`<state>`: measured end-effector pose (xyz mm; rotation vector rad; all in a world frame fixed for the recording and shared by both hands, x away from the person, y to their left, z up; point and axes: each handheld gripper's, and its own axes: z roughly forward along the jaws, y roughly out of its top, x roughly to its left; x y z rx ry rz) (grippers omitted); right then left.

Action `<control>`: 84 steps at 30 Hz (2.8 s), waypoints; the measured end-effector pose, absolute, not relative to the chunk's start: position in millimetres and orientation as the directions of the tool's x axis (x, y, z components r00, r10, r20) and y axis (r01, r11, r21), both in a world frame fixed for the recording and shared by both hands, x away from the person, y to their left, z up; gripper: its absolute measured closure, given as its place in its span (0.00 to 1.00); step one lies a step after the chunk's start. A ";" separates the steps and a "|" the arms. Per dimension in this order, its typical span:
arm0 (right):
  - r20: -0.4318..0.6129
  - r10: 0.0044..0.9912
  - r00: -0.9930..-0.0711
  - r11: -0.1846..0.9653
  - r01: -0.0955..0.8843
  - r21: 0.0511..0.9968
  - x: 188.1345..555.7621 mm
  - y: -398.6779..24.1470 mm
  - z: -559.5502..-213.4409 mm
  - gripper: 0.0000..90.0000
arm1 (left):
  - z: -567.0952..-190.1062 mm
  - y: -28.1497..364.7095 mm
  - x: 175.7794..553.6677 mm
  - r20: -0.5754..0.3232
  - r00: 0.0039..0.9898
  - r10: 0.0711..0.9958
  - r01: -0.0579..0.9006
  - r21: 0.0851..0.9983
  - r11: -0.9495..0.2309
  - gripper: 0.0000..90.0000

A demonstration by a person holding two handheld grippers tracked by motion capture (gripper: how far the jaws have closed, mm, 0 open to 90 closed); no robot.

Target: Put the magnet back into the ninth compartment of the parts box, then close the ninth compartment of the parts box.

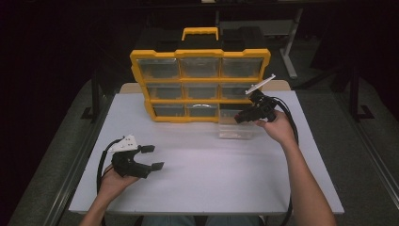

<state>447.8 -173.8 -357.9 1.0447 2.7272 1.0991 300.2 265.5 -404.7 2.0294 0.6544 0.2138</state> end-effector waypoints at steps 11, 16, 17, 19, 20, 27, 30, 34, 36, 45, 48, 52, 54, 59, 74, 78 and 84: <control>0.232 0.594 -0.770 0.508 0.582 0.635 446.0 -174.7 -354.8 0.64 | -404.0 266.6 300.3 -0.116 0.841 0.528 0.365 0.841 -0.398 0.24; 0.230 0.576 -0.785 0.499 0.560 0.661 444.6 -176.9 -350.9 0.63 | -404.2 266.6 300.0 -0.124 0.836 0.534 0.373 0.842 -0.389 0.24; 0.231 0.578 -0.783 0.495 0.561 0.664 443.4 -176.5 -349.2 0.61 | -404.3 266.7 300.0 -0.124 0.836 0.534 0.372 0.843 -0.388 0.24; 0.236 0.579 -0.780 0.485 0.562 0.670 440.6 -176.1 -345.4 0.59 | -404.1 266.7 299.6 -0.123 0.836 0.534 0.372 0.844 -0.387 0.24; 0.237 0.571 -0.786 0.484 0.555 0.676 439.5 -176.1 -343.8 0.59 | -404.3 266.5 299.5 -0.126 0.835 0.536 0.373 0.845 -0.383 0.24; 0.257 0.550 -0.795 0.459 0.545 0.702 428.4 -176.6 -332.4 0.55 | -404.1 266.8 299.8 -0.123 0.836 0.535 0.371 0.845 -0.385 0.24; 0.262 0.534 -0.804 0.450 0.533 0.717 423.3 -177.8 -327.6 0.55 | -404.0 266.8 299.8 -0.122 0.836 0.536 0.371 0.844 -0.387 0.24; 0.255 0.522 -0.814 0.447 0.516 0.731 414.9 -177.9 -321.0 0.53 | -403.9 266.9 299.7 -0.122 0.836 0.535 0.371 0.844 -0.387 0.24; 0.254 0.519 -0.816 0.445 0.512 0.735 411.5 -178.3 -318.3 0.52 | -403.8 266.9 299.7 -0.121 0.836 0.535 0.369 0.845 -0.386 0.24; 0.245 0.508 -0.826 0.441 0.494 0.750 399.2 -180.5 -314.7 0.51 | -404.4 265.4 299.3 -0.118 0.839 0.532 0.368 0.843 -0.392 0.24; 0.240 0.505 -0.829 0.448 0.489 0.749 394.8 -180.0 -316.2 0.51 | -404.1 265.2 299.7 -0.119 0.839 0.531 0.367 0.843 -0.392 0.24; 0.242 0.504 -0.829 0.450 0.491 0.746 390.5 -180.3 -320.3 0.51 | -404.1 265.2 299.9 -0.116 0.841 0.529 0.367 0.841 -0.397 0.24; 0.241 0.503 -0.830 0.453 0.491 0.744 389.2 -180.1 -322.1 0.51 | -404.1 265.1 300.3 -0.116 0.841 0.529 0.363 0.845 -0.393 0.24; 0.249 0.497 -0.831 0.459 0.495 0.738 386.3 -178.1 -326.7 0.53 | -404.4 264.4 300.6 -0.118 0.840 0.529 0.364 0.846 -0.388 0.24; 0.244 0.453 -0.857 0.498 0.471 0.729 374.1 -169.1 -344.0 0.71 | -404.3 263.1 300.2 -0.107 0.843 0.528 0.361 0.839 -0.407 0.24; 0.241 0.446 -0.862 0.504 0.464 0.729 371.6 -169.5 -348.1 0.78 | -405.7 261.9 301.0 -0.112 0.842 0.527 0.368 0.835 -0.410 0.24; 0.249 0.436 -0.865 0.508 0.466 0.725 368.0 -170.9 -352.8 0.89 | -405.6 262.0 301.0 -0.111 0.844 0.525 0.366 0.834 -0.412 0.24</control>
